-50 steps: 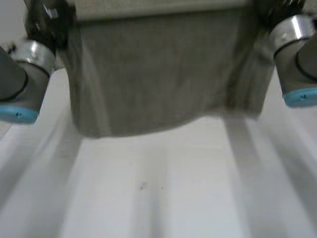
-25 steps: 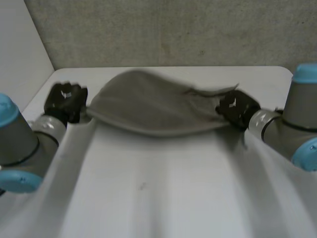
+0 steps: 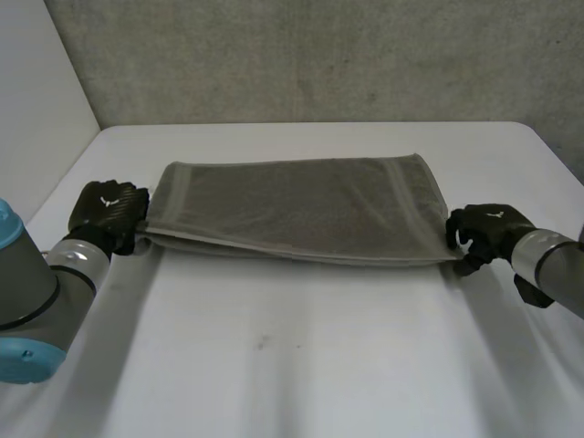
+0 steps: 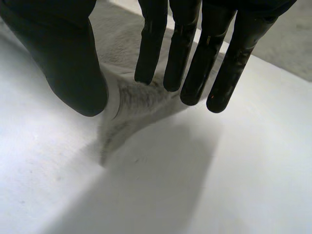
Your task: Fold the towel.
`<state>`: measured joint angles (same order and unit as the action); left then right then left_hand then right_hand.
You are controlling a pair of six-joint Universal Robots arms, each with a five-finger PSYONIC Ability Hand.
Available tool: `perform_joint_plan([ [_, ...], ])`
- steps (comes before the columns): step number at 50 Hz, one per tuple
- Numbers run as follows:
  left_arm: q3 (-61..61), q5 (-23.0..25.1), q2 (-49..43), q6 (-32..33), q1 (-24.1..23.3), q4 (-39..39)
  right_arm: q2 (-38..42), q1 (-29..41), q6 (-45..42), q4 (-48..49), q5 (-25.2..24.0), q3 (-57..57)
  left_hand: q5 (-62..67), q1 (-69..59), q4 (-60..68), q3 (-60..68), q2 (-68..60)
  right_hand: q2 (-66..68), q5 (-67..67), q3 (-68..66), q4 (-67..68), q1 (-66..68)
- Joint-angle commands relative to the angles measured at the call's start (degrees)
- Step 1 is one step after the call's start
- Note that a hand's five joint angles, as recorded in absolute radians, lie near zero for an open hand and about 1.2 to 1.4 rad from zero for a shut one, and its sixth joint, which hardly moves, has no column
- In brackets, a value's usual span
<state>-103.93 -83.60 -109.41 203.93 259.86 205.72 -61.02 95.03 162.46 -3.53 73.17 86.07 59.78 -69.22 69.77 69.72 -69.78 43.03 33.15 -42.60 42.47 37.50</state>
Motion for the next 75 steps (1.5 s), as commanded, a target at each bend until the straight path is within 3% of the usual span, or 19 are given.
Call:
perform_joint_plan([
  [1,0.0,-0.1,0.0,0.0,0.0,0.3,-0.2,-2.5,9.3,6.1,-0.5,4.1,10.2,-10.8,10.2,10.3,-10.2,8.9,8.8,-9.4,9.5,14.5],
  [14,-0.4,0.0,0.4,0.0,-0.4,0.3,0.5,-2.3,17.0,8.3,-0.3,5.6,10.2,-10.8,10.2,10.3,-10.2,9.3,9.1,-9.7,9.8,14.8],
  [19,-0.7,0.0,0.4,0.0,-0.1,-0.1,1.8,-2.2,17.3,8.9,-1.0,5.5,10.2,-10.8,10.2,10.3,-10.2,25.6,25.5,-26.0,26.1,31.1],
  [20,-1.0,0.0,0.5,0.0,-0.1,-0.1,2.1,-2.3,17.3,9.0,-1.7,5.5,10.2,-10.8,10.2,10.3,-10.2,36.9,36.7,-37.3,37.4,42.4],
  [27,-2.2,0.0,3.4,0.2,-0.2,-3.0,0.6,-2.7,16.1,8.5,-5.6,5.1,10.2,-10.8,10.2,10.3,-10.2,37.0,36.8,-37.4,37.5,42.5],
  [32,-2.8,0.0,6.6,4.1,0.0,-11.1,-5.3,-2.5,4.0,4.6,-8.0,5.3,10.2,-10.8,10.2,10.3,-10.2,37.0,36.8,-37.4,37.5,42.5],
  [34,-2.9,-0.2,8.0,9.7,0.4,-18.6,-8.1,-2.7,-11.8,-1.4,-8.0,5.9,10.2,-10.8,10.2,10.3,-10.2,37.0,36.8,-37.4,37.5,42.5],
  [35,-2.9,-0.2,8.0,9.7,0.4,-18.6,-8.1,-2.7,-11.9,-1.5,-8.0,5.9,10.2,-10.8,10.2,10.3,-10.2,37.0,36.8,-37.4,37.5,42.5],
  [37,-3.6,-0.3,9.9,14.7,1.9,-27.1,-10.6,-3.4,-27.2,-9.9,-6.8,6.7,10.2,-10.8,10.2,10.3,-10.2,37.0,36.8,-37.4,37.5,42.5],
  [38,-3.6,-0.3,9.9,14.7,1.9,-27.1,-10.6,-3.4,-27.3,-9.9,-6.8,6.7,10.2,-10.8,10.2,10.3,-10.2,37.0,36.8,-37.4,37.5,42.5],
  [40,-4.2,0.1,13.6,16.6,2.6,-33.3,-12.2,-6.2,-40.8,-19.5,-4.0,8.0,10.2,-10.8,10.2,10.3,-10.2,37.0,36.8,-37.4,37.5,42.5],
  [41,-4.2,0.1,13.6,16.6,2.6,-33.4,-12.2,-6.3,-40.9,-19.5,-4.0,8.0,10.2,-10.8,10.2,10.3,-10.2,37.0,36.8,-37.4,37.5,42.5],
  [43,-4.6,0.3,15.6,16.5,2.8,-35.3,-13.9,-8.4,-50.2,-27.4,-2.1,9.6,10.2,-10.8,10.2,10.3,-10.2,37.0,36.8,-37.4,37.5,42.5],
  [50,-7.5,3.4,25.2,17.3,3.3,-38.2,-17.5,-10.2,-56.1,-34.1,-0.6,10.7,10.2,-10.8,10.2,10.3,-10.2,37.0,36.8,-37.4,37.5,42.5],
  [54,-7.3,5.3,26.0,17.1,3.1,-38.1,-18.1,-10.0,-55.5,-32.9,-1.6,8.5,10.2,-10.8,10.2,10.3,-10.2,37.0,36.8,-37.4,37.5,42.5],
  [62,-3.4,6.4,19.4,16.7,2.1,-32.7,-14.3,-7.5,-47.2,-20.6,-1.4,1.0,10.2,-10.8,10.2,10.3,-10.2,37.0,36.8,-37.4,37.5,42.5],
  [68,3.7,5.8,8.9,16.6,1.0,-23.9,-5.0,1.6,-44.0,-11.8,3.4,-8.2,10.2,-10.8,10.2,10.3,-10.2,37.0,36.8,-37.4,37.5,42.5],
  [70,5.8,5.6,6.0,16.6,0.9,-21.7,-0.8,4.0,-44.4,-8.2,7.4,-11.7,10.2,-10.8,10.2,10.3,-10.2,37.0,36.8,-37.4,37.5,42.5],
  [75,15.3,3.0,-6.4,17.1,0.7,-16.2,5.5,5.9,-44.3,1.7,8.5,-15.5,10.2,-10.8,10.2,10.3,-10.2,37.0,36.8,-37.4,37.5,42.5],
])
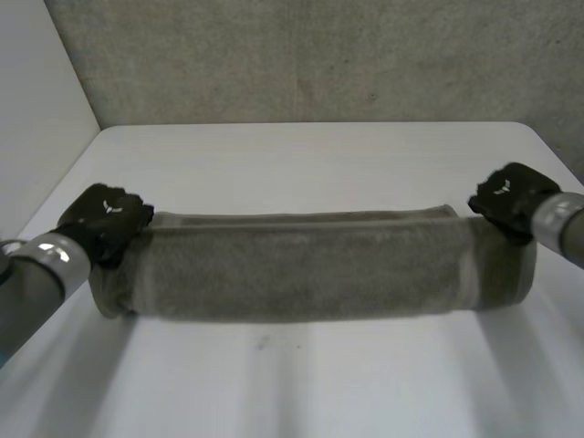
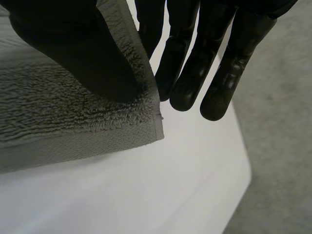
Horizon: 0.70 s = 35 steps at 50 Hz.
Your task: Fold the towel.
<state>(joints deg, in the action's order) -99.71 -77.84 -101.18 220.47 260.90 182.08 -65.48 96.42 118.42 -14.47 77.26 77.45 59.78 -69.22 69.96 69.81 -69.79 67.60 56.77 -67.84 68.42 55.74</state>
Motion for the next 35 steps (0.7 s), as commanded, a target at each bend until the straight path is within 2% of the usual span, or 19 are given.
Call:
perform_joint_plan([
  [1,11.1,-2.8,-14.7,0.6,-0.3,7.4,10.0,4.5,-0.3,12.7,4.4,-6.9,10.2,-10.8,10.0,10.2,-10.2,12.4,13.2,-12.2,11.6,24.3],
  [3,15.7,-3.5,-19.9,0.7,-0.8,9.0,13.3,5.4,-0.3,20.3,4.4,-7.9,10.2,-10.8,10.0,10.2,-10.2,12.4,13.2,-12.2,11.6,24.3],
  [8,20.9,-3.4,-26.1,0.8,-1.1,12.8,17.7,6.1,-0.4,29.1,4.0,-9.2,10.2,-10.8,10.0,10.2,-10.2,12.4,13.2,-12.2,11.6,24.3],
  [18,24.8,-2.8,-32.6,1.7,-1.2,21.0,25.8,6.9,-0.4,31.7,3.1,-14.5,10.2,-10.8,10.0,10.2,-10.2,12.4,13.2,-12.2,11.6,24.3],
  [20,25.3,-1.4,-33.8,2.9,-1.4,23.1,27.7,6.9,-0.5,32.2,2.6,-15.5,10.2,-10.8,10.0,10.2,-10.2,12.4,13.2,-12.2,11.6,24.3],
  [21,25.4,-0.6,-34.0,3.4,-1.6,23.6,28.1,6.9,-0.5,32.4,2.6,-15.9,10.2,-10.8,10.0,10.2,-10.2,-3.9,-3.0,4.1,-4.7,8.0],
  [22,25.4,-0.6,-34.0,3.4,-1.6,23.6,28.1,6.9,-0.5,32.4,2.6,-15.9,10.2,-10.8,10.0,10.2,-10.2,-4.0,-3.2,4.3,-4.8,7.8],
  [23,25.3,0.1,-34.1,4.0,-2.0,23.7,28.2,6.9,-0.4,32.8,2.8,-16.2,-6.9,6.3,-7.1,-6.9,6.9,-32.5,-31.7,32.7,-33.3,-20.6],
  [24,25.0,0.2,-34.1,4.8,-2.2,23.7,28.0,6.9,0.0,33.4,2.9,-16.4,-41.9,41.3,-42.1,-41.9,41.9,-57.6,-56.8,57.8,-58.4,-45.7],
  [25,24.9,-0.4,-33.9,5.5,-2.2,23.8,27.5,6.9,0.6,34.2,3.1,-16.5,-59.8,59.2,-60.0,-59.8,59.8,-57.6,-56.8,57.8,-58.4,-45.7],
  [31,24.3,-0.4,-32.2,6.4,-2.9,23.5,22.6,6.7,3.7,35.7,3.6,-15.0,-59.8,59.2,-60.0,-59.8,59.8,-57.6,-56.8,57.8,-58.4,-45.7],
  [35,22.0,-0.5,-27.5,5.9,-3.3,23.3,14.4,6.0,13.1,35.5,3.7,-10.7,-59.8,59.2,-60.0,-59.8,59.8,-57.6,-56.8,57.8,-58.4,-45.7],
])
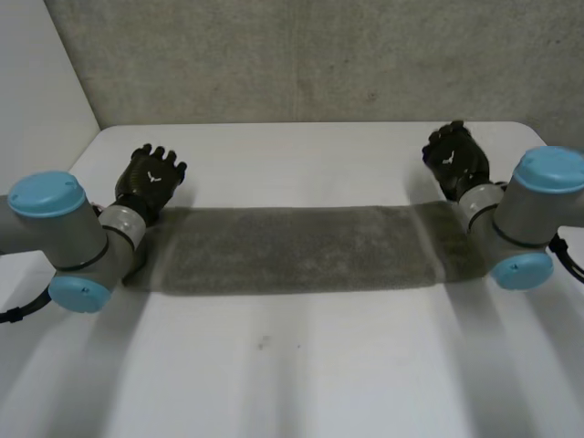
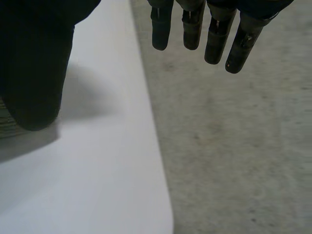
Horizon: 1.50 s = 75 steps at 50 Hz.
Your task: Fold the towel.
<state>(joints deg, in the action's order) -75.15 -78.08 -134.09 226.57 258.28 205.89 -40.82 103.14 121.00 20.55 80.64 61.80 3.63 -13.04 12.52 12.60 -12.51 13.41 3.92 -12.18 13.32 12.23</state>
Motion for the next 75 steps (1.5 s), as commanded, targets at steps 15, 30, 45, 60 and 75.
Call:
perform_joint_plan([
  [15,-17.6,0.3,24.8,-19.7,2.1,-4.1,-27.8,-6.4,33.3,-21.0,-4.5,18.8,-2.4,1.8,-1.3,-1.4,1.3,-3.4,-3.9,2.2,-3.3,-2.2],
  [30,-19.8,-0.1,19.7,-26.6,6.1,-13.3,-20.4,-11.4,28.4,-24.6,-10.3,26.1,-2.4,1.8,-1.3,-1.4,1.3,8.7,8.2,-10.0,8.8,9.9],
  [45,-19.7,0.0,17.5,-26.6,6.1,-12.4,-15.5,-12.8,22.4,-13.3,-9.6,27.1,-2.4,1.8,-1.3,-1.4,1.3,59.6,59.1,-60.8,59.7,60.8],
  [60,-22.1,-0.1,18.3,-26.5,5.0,-12.5,-21.3,-24.9,15.7,-11.8,-7.3,26.0,-2.6,2.0,-1.5,-1.5,1.5,66.6,66.1,-67.8,66.7,67.8],
  [75,-26.2,0.0,31.2,-26.7,1.8,-13.1,-27.3,-22.5,12.3,-13.3,-7.2,19.0,-3.2,2.7,-2.1,-2.2,2.1,66.6,66.1,-67.8,66.7,67.8],
])
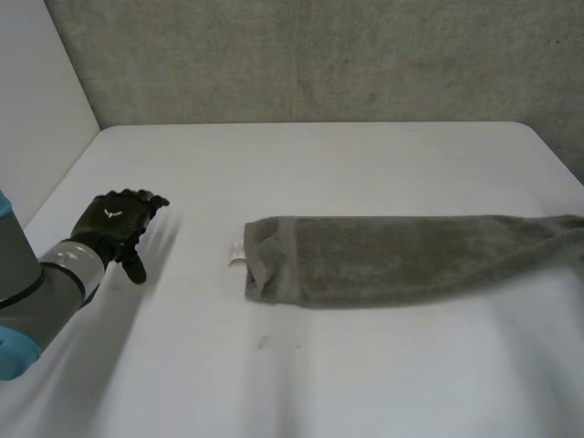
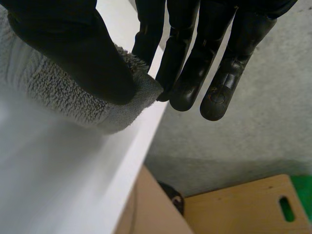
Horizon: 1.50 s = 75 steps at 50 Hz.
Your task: Fold the towel.
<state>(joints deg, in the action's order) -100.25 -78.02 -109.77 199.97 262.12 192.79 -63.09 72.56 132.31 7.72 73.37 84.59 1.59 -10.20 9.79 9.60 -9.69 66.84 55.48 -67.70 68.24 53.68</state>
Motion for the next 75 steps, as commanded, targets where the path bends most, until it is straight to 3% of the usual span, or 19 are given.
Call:
perform_joint_plan([
  [1,-1.1,0.0,6.8,-0.1,-2.1,0.0,-5.0,8.1,1.0,-0.5,0.1,-3.8,-1.2,-0.2,0.6,0.8,-0.7,13.2,14.5,-12.3,11.8,26.3],
  [9,-1.4,0.1,10.6,-0.6,-2.1,0.0,-6.1,27.8,5.9,0.0,-0.4,-7.6,-1.2,-0.2,0.6,0.8,-0.7,13.2,14.5,-12.3,11.8,26.3],
  [11,-1.5,0.1,11.0,-0.7,-2.1,0.0,-2.8,38.5,5.2,0.7,-0.5,-9.2,-1.0,-0.3,0.8,1.0,-0.9,13.2,14.5,-12.3,11.8,26.3],
  [16,-2.6,0.0,11.1,-0.6,-2.4,0.0,3.2,51.2,4.5,3.4,-0.9,-11.1,-1.0,-0.3,0.8,1.0,-0.9,13.2,14.5,-12.3,11.8,26.3],
  [26,-2.8,0.0,9.8,-0.5,-3.1,0.1,16.9,61.0,1.0,5.9,-2.4,-11.2,-0.7,-0.7,1.1,1.3,-1.2,13.2,14.5,-12.3,11.8,26.3],
  [27,-2.8,0.0,9.7,-0.3,-3.5,0.2,18.6,61.5,0.0,5.8,-2.2,-11.1,-0.7,-0.7,1.1,1.3,-1.2,-0.4,0.9,1.3,-1.8,12.7],
  [28,-2.8,0.0,9.7,-0.3,-3.5,0.2,18.6,61.5,0.0,5.8,-2.2,-11.1,-0.7,-0.7,1.1,1.3,-1.2,-0.6,0.8,1.4,-2.0,12.6],
  [29,-2.6,0.0,9.2,0.0,-4.1,0.3,19.4,61.6,-1.2,5.6,-1.8,-11.1,-0.5,-0.9,1.3,1.5,-1.4,-27.9,-26.5,28.7,-29.3,-14.7],
  [30,-2.6,0.0,9.2,0.0,-4.1,0.3,19.4,61.6,-1.2,5.6,-1.8,-11.1,-0.5,-0.9,1.3,1.5,-1.4,-28.2,-26.8,29.0,-29.6,-15.0],
  [31,-2.1,0.0,8.5,0.0,-4.7,0.5,19.4,61.6,-2.0,5.3,-1.0,-11.1,-0.4,-1.0,1.4,1.6,-1.5,-48.0,-46.6,48.8,-49.4,-34.8],
  [32,-1.5,0.0,7.8,0.0,-5.5,0.6,18.6,61.2,-1.9,5.1,-0.3,-11.1,-0.4,-1.0,1.4,1.6,-1.5,-56.8,-55.5,57.7,-58.2,-43.7],
  [39,4.2,-0.3,5.1,-0.5,-10.8,0.7,7.9,58.0,7.3,4.8,3.4,-8.8,0.0,-1.4,1.8,2.0,-1.9,-56.8,-55.5,57.7,-58.2,-43.7],
  [46,12.5,-2.9,-0.8,-3.0,-19.8,0.7,-5.6,45.9,26.0,3.2,1.5,2.0,1.0,-2.4,2.8,3.0,-2.9,-56.8,-55.5,57.7,-58.2,-43.7],
  [58,19.8,-9.1,-15.5,-3.6,-27.0,0.7,-9.6,27.7,27.3,1.6,-6.9,18.1,1.0,-2.4,2.8,3.0,-2.9,-56.8,-55.5,57.7,-58.2,-43.7],
  [63,19.7,-11.8,-19.3,-2.2,-27.5,0.6,-7.0,25.5,24.4,2.1,-7.5,20.5,1.0,-2.4,2.8,3.0,-2.9,-39.8,-38.4,40.6,-41.2,-26.6],
  [65,19.3,-12.4,-19.4,-1.5,-27.6,0.5,-3.6,25.1,21.4,2.1,-7.5,20.2,1.0,-2.4,2.8,3.0,-2.9,-20.7,-19.3,21.5,-22.1,-7.5],
  [68,18.4,-13.2,-19.1,-0.6,-28.5,0.5,-2.7,25.1,20.4,2.2,-7.4,19.7,0.8,-2.2,2.6,2.8,-2.7,-11.2,-9.8,12.0,-12.6,2.0],
  [70,17.3,-13.5,-18.4,-0.6,-30.1,0.6,-1.3,25.3,20.2,2.9,-7.4,18.6,0.6,-2.0,2.4,2.6,-2.5,6.6,7.9,-5.7,5.2,19.7],
  [75,16.0,-14.6,-15.3,-0.6,-31.1,0.7,0.1,25.9,20.4,4.1,-5.7,16.8,0.3,-1.7,2.1,2.3,-2.2,13.2,14.5,-12.3,11.8,26.3],
])
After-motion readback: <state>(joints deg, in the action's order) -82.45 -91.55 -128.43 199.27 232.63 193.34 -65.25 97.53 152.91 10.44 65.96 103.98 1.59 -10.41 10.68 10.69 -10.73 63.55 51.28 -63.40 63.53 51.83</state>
